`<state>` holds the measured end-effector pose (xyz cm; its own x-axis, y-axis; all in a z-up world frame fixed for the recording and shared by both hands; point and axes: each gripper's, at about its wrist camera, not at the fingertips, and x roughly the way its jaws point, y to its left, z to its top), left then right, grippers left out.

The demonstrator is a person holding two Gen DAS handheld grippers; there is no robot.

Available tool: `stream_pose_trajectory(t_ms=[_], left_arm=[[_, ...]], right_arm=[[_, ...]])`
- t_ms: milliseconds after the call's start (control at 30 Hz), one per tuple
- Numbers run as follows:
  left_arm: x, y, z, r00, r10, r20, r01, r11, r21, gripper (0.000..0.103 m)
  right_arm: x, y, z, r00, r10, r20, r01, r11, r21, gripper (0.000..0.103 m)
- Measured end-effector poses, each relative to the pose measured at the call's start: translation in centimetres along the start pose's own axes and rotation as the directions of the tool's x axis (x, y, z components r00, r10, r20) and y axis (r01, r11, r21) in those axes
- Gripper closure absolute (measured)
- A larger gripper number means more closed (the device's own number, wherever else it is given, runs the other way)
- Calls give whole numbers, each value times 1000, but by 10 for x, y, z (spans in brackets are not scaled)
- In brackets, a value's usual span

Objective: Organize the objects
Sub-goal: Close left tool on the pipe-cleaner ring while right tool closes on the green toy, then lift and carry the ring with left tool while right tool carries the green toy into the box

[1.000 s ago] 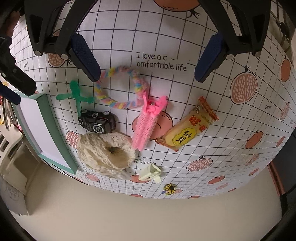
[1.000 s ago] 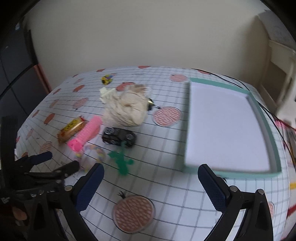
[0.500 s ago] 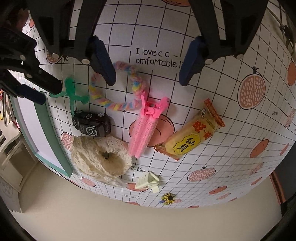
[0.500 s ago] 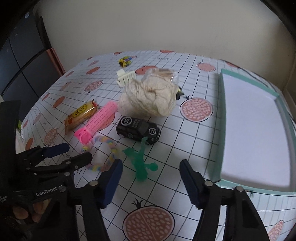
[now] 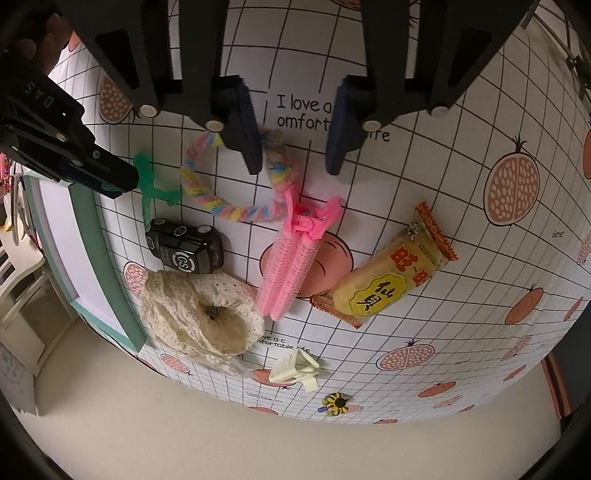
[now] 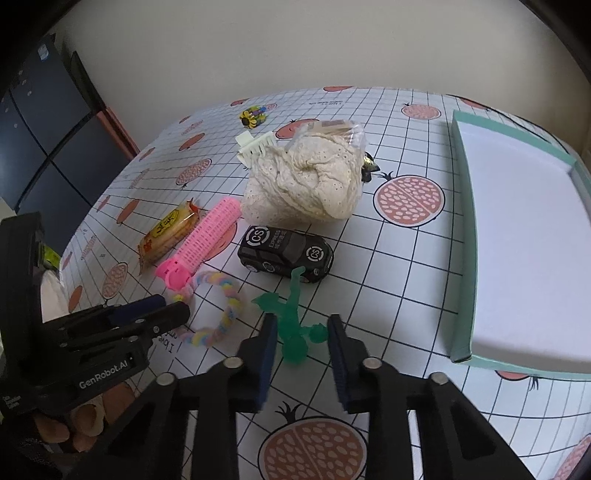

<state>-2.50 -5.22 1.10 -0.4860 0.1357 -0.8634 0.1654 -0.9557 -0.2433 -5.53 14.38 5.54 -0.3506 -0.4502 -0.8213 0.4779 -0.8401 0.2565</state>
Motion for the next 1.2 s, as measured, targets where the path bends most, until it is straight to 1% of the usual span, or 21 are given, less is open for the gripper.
stream_pose_trajectory(t_ms=[67,100,133,167,200,433,767,1000,1200], left_arm=[[1,-2,0,1000,-7,-3,7,1000,4,78],[1,-3,0,1000,-14,-4,14,1000,8,80],[1,-4,-1,1000,-20,-6,20,1000,9,85],[1,-4,-2,1000,-26,-8,26,1000,10,88],[1,-5,-3,1000,-29,-9,30,999,12,89],[3,-5,-6,999,-45,-9,45,999,10,92],[-1,-12,-5,999,-44,11,44,999,28,92],[-6,-19,-2,999,-34,36,33,999,41,92],[-16,-29,7,997,-21,75,16,998,65,92]], right_arm=[[-1,-3,0,1000,7,0,-7,1000,12,83],[-1,-4,1,1000,9,1,-9,1000,17,86],[-1,-5,1,1000,11,2,-11,1000,21,89],[-2,-5,1,1000,13,4,-14,1000,25,90],[-2,-6,2,1000,16,4,-16,1000,26,91],[-3,-7,1,1000,22,4,-22,999,36,91],[-15,-11,5,999,35,40,-37,998,54,92],[-29,-12,13,995,44,92,-50,997,64,92],[-44,-23,28,986,36,162,-50,995,81,92]])
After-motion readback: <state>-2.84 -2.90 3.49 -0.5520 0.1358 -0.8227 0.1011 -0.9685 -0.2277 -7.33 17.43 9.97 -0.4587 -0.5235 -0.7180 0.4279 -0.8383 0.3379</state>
